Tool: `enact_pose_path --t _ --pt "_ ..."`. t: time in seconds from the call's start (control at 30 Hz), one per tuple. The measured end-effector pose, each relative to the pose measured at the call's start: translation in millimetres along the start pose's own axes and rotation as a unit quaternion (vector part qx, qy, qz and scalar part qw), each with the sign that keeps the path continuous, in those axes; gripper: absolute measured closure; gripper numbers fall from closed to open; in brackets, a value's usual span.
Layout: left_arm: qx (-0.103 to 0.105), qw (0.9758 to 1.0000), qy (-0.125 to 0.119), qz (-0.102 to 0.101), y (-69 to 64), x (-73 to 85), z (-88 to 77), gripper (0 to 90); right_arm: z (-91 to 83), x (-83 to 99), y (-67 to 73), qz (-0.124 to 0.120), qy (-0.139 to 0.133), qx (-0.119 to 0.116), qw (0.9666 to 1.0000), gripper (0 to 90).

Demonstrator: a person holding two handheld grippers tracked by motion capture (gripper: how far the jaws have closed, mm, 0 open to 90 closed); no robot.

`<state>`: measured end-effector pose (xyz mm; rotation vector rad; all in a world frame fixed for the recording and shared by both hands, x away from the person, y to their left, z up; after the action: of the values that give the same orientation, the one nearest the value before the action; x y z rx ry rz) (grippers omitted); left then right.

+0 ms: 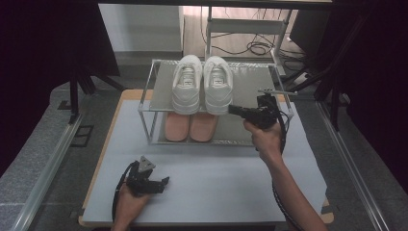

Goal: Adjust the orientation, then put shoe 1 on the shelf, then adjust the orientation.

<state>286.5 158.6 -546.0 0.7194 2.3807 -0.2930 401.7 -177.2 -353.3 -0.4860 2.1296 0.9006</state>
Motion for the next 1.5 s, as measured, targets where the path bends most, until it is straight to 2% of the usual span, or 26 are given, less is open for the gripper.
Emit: enact_pose_path --t 0.13,0.43,0.53,0.7,0.9,1.03,1.2,1.5 --pt "0.000 1.0000 0.000 0.000 0.1 0.0 0.0 13.4 6.4 0.1 5.6 -0.006 0.006 -0.008 0.9999 90.0" --pt "0.000 1.0000 0.000 0.000 0.0 0.0 0.0 13.4 8.3 0.9 5.4 -0.007 0.009 -0.019 0.9998 90.0" --pt "0.000 1.0000 0.000 0.000 0.0 0.0 -0.1 13.4 6.5 2.4 3.9 -0.006 0.010 -0.025 0.9996 87.1" --pt "0.000 1.0000 -0.001 -0.001 -0.1 0.0 0.0 13.4 -0.1 9.4 3.1 -0.024 0.024 -0.022 0.9992 77.1" --pt "0.000 1.0000 -0.001 -0.001 -0.1 0.0 0.1 13.4 -11.3 23.2 0.9 -0.060 0.033 0.005 0.9977 60.0" --pt "0.000 1.0000 0.000 -0.001 -0.1 0.0 0.1 13.4 -17.9 30.6 -1.9 -0.087 0.035 0.021 0.9953 50.4" --pt "0.000 1.0000 0.000 -0.001 -0.2 0.0 0.0 13.3 -24.3 40.8 -5.9 -0.119 0.043 0.036 0.9913 43.7" --pt "0.000 1.0000 0.000 -0.001 -0.2 0.0 0.1 13.4 -33.8 58.8 -15.0 -0.156 0.057 0.064 0.9841 36.1"
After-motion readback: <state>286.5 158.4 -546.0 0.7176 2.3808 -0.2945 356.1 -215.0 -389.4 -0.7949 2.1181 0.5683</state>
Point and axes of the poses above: each handheld gripper's, and its own axes: z roughly forward along the jaws, x roughly out of its underside, y roughly to its left, the point moved 3 cm from there along z, roughly forward along the jaws, and after that the axes turned 5 degrees about y, right-handed, at the moved point
